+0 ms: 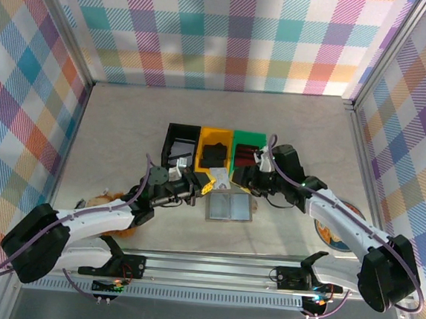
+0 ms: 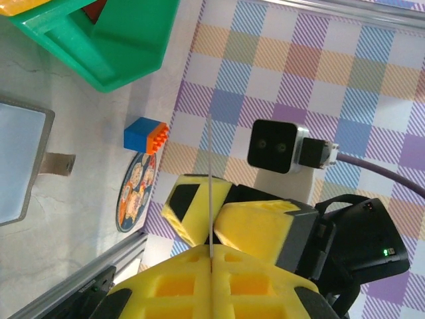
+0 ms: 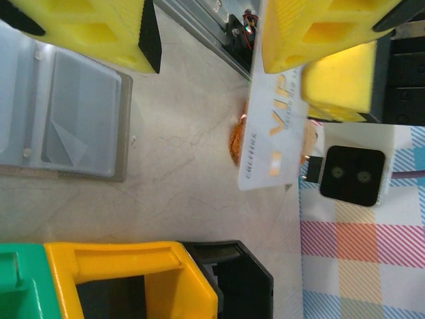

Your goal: Take the credit cards out of the card holder

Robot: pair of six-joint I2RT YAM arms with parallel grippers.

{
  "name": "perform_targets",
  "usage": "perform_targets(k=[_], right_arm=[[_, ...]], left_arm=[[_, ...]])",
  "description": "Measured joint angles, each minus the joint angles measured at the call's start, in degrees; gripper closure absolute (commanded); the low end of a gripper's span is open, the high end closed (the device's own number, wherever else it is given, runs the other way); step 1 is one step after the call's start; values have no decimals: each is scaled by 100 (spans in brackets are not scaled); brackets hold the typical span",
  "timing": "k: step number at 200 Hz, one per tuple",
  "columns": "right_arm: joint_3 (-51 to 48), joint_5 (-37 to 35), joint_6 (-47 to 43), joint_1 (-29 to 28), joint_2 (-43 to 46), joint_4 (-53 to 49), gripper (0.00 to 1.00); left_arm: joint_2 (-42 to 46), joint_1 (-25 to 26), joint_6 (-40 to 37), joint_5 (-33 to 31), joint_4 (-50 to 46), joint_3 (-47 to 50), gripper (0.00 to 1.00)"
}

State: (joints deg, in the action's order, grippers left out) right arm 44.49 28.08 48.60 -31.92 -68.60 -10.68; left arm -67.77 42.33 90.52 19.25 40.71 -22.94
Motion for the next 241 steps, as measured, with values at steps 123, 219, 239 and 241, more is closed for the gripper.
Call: perform_targets(k=[123, 219, 239, 241], right_arm=[[197, 476, -330, 79, -177, 190, 57], [197, 592, -833, 291, -267, -96, 57], [186, 752, -863, 354, -479, -68, 58], [181, 769, -863, 356, -501, -55, 58]], left_arm=[[-1519, -9, 723, 282, 2363, 444, 100], [-1370, -9, 713, 369, 2514, 481, 100], [-1314, -9, 673, 376, 2531, 481, 100], [-1311, -9, 671, 376, 2531, 481, 100]])
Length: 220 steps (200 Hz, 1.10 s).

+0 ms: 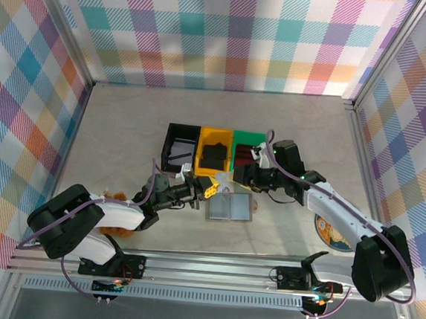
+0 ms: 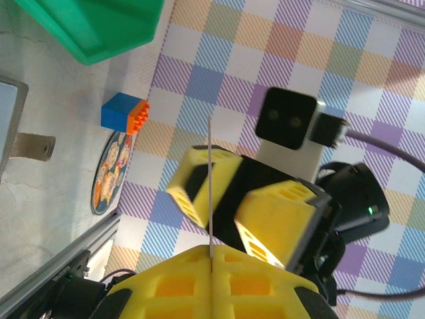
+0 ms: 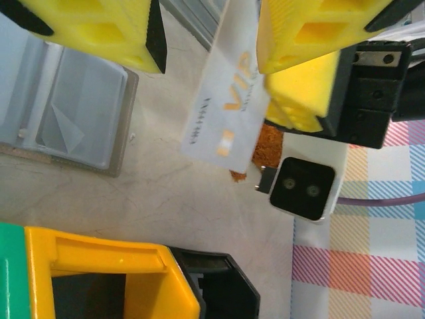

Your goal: Take the credit cards out of the card holder

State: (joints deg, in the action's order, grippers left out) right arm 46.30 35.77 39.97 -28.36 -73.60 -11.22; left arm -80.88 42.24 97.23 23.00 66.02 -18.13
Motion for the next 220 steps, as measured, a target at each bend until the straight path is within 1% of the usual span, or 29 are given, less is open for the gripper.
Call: perform_targets(k=[32, 52, 76, 121, 139, 168, 193, 220], right_arm=[[-50, 234, 4, 24, -114, 136, 58], [-50, 291, 2, 24, -57, 179, 62], [-79, 426, 22, 24, 17, 278, 63], [-332, 590, 131, 24, 17, 485, 70], [-334, 610, 133, 24, 22, 529, 71], [-337, 610, 136, 24, 22, 601, 77], [-337, 612, 138, 24, 22, 636, 78], [-345, 608, 133, 24, 59, 654, 83]], left_arm=[[7, 0, -59, 7, 4, 0, 100], [7, 0, -61, 4, 7, 0, 100], [7, 0, -63, 4, 9, 0, 100], [4, 4, -83, 9, 11, -2, 100], [-7, 11, -83, 9, 11, -2, 100], [-7, 55, -85, 11, 13, -4, 100], [-7, 87, -105, 9, 13, -7, 100], [-7, 109, -149, 7, 13, -11, 100]])
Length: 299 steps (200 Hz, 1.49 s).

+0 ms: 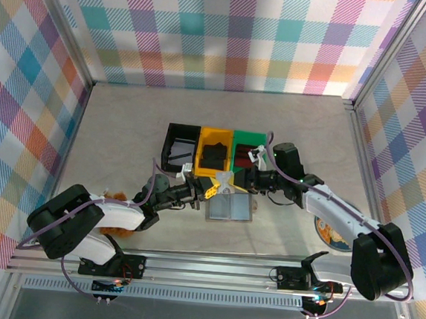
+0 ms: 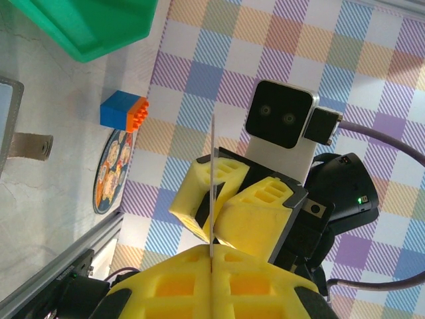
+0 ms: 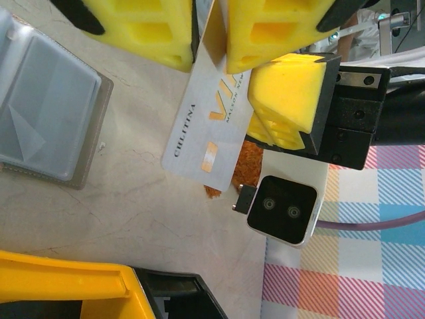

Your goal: Take the credit cards out of the card holder

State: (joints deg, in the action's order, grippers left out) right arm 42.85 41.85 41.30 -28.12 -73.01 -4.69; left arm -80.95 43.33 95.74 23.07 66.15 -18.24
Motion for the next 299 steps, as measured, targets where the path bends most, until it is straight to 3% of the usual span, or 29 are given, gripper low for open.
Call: perform_targets(k=[13, 37, 63, 88, 124, 141, 164, 191, 231, 270, 299], right_arm=[[0, 0, -4, 0, 46, 0, 88], [0, 4, 26, 0, 107, 26, 96], [0, -37, 20, 0, 160, 17, 100], [2, -273, 24, 0, 221, -223, 100], [522, -1257, 295, -2, 245, -1484, 100], [927, -1860, 553, 0, 267, -2129, 100], [1445, -2597, 997, 0, 404, -2983, 100], [2153, -3268, 1556, -9, 426, -3877, 100], [2951, -3908, 2446, -122, 151, -4983, 100], [2691, -3768, 3082, -138, 374, -5021, 100], [2844, -3475, 3296, -138, 450, -5042, 100]], left_arm=[[0, 9, -24, 0, 2, -2, 100], [-24, 15, -63, 4, 2, -2, 83], [-81, 44, -63, 11, 4, -15, 52], [-79, 39, -105, 61, 20, -66, 38], [-13, -50, -302, 310, -85, -79, 35], [330, -66, -756, 525, -658, -188, 32], [1217, -52, -2055, 684, -2719, -837, 26], [2131, 83, -3886, 367, -5191, -1950, 26], [2540, 317, -5447, -210, -6815, -2105, 26], [2660, 835, -6452, -907, -7344, -1746, 23], [3071, 1119, -7128, -1244, -6529, -1137, 22]])
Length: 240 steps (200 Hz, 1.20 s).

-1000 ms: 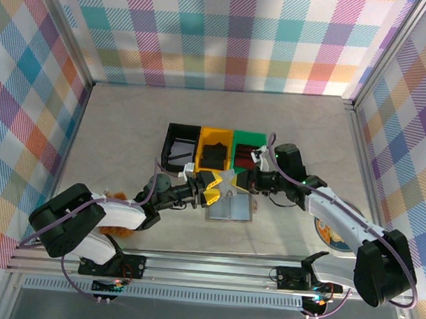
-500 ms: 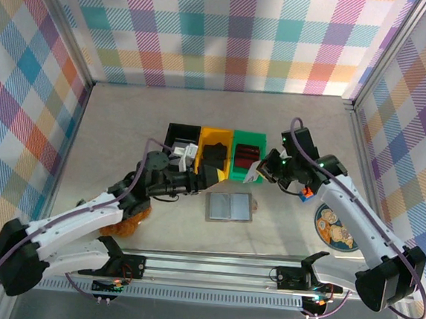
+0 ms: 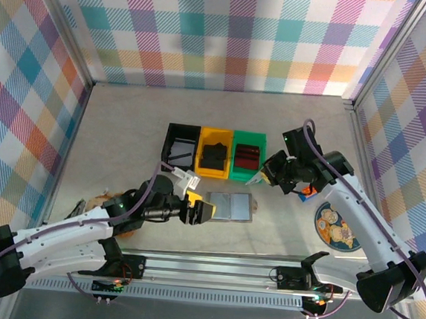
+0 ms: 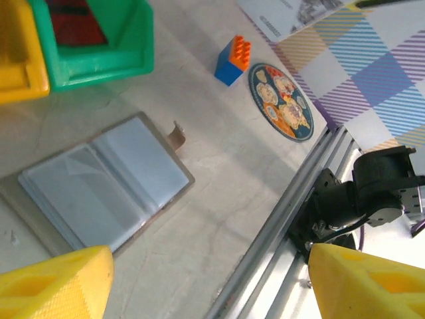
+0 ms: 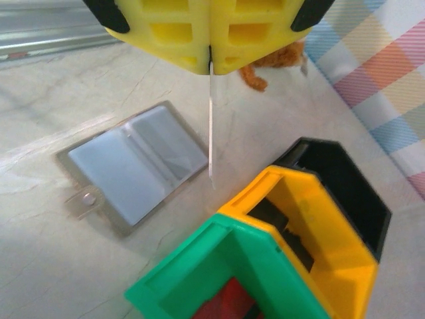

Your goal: Take the credit cards out of the card holder

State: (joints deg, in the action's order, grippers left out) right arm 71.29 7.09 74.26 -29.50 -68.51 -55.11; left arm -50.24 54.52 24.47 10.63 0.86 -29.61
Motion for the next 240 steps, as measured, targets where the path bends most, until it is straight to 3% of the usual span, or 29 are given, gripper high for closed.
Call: perform_targets(k=[30, 74, 126, 175, 240], right_arm=[[181, 369, 153, 0, -116, 15, 100], [437, 887, 227, -11, -302, -2, 100], [647, 1281, 223, -35, -376, -155, 100], [643, 1624, 164, -229, -378, -157, 100], [629, 1810, 138, -249, -380, -157, 100]], left_arm=[[57, 376, -645, -433, 1775, 986, 18], [-1445, 570, -1657, -743, 4402, 1311, 16], [-2481, 802, -3165, -1217, 6284, 1259, 21], [-2898, 802, -3899, -1464, 7007, 944, 27], [-2900, 800, -4465, -1722, 7197, 855, 50]])
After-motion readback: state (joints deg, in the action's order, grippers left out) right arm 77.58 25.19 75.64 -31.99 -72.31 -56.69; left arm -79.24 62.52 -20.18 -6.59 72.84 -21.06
